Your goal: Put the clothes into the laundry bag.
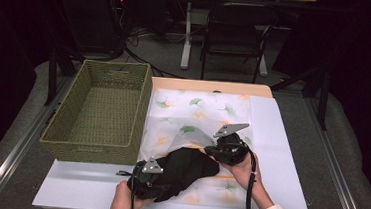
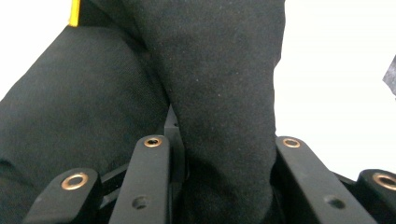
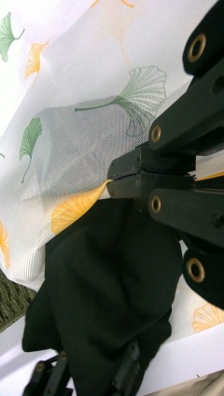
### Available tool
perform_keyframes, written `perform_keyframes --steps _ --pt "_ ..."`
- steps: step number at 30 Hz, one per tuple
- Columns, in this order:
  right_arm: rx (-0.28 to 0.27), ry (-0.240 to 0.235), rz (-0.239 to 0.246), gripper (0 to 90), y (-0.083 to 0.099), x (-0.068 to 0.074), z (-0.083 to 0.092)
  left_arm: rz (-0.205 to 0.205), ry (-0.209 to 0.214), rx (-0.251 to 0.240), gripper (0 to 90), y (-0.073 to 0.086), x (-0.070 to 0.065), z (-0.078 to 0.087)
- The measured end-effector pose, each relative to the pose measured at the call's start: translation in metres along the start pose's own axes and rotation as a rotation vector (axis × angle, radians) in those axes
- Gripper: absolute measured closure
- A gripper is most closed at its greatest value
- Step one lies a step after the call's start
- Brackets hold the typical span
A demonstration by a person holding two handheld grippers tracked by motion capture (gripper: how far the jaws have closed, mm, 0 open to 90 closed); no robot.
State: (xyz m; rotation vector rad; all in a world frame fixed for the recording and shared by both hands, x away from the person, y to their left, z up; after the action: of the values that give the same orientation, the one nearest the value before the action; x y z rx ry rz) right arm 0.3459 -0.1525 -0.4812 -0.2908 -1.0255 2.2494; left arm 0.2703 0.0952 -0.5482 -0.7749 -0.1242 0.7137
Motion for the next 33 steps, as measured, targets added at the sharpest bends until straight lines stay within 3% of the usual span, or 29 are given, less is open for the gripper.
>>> perform_keyframes --steps 12,18,19,26,29,30,33 --pt "-0.004 -0.001 -0.003 89.5 -0.001 0.002 -0.001 0.070 -0.019 -0.046 69.5 -0.024 -0.007 -0.014" --pt "-0.003 -0.002 0.000 89.5 -0.001 0.002 -0.001 0.070 -0.019 -0.046 69.4 -0.024 -0.007 -0.014" --pt "-0.003 -0.002 0.000 89.5 -0.001 0.002 -0.001 0.091 -0.042 -0.054 69.4 -0.034 -0.008 -0.026" --pt "-0.005 -0.012 -0.003 89.5 -0.001 0.003 -0.001 0.106 -0.060 -0.069 67.7 -0.042 -0.006 -0.034" --pt "-0.002 -0.013 -0.006 89.5 0.000 0.002 -0.001 0.106 -0.055 -0.055 62.4 -0.041 -0.005 -0.038" --pt "-0.001 -0.014 -0.007 89.5 0.001 0.002 -0.001 0.085 -0.058 -0.045 58.9 -0.040 -0.005 -0.038" --pt "0.002 -0.015 -0.009 89.4 0.001 0.001 -0.001 0.065 -0.066 -0.030 43.2 -0.037 -0.007 -0.034"
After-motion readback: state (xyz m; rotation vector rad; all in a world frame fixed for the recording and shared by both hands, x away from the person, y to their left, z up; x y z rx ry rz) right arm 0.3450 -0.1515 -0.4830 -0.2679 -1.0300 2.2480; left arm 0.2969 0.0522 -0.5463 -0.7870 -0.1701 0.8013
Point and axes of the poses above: each handheld gripper's, and its own axes: z roughly backward along the jaws, y roughly out of its underside, x roughly to its left, the point moved 2 cm from there along -z, roughly forward along the jaws, and after that the axes turned 3 degrees about -x, right-handed, at the moved point
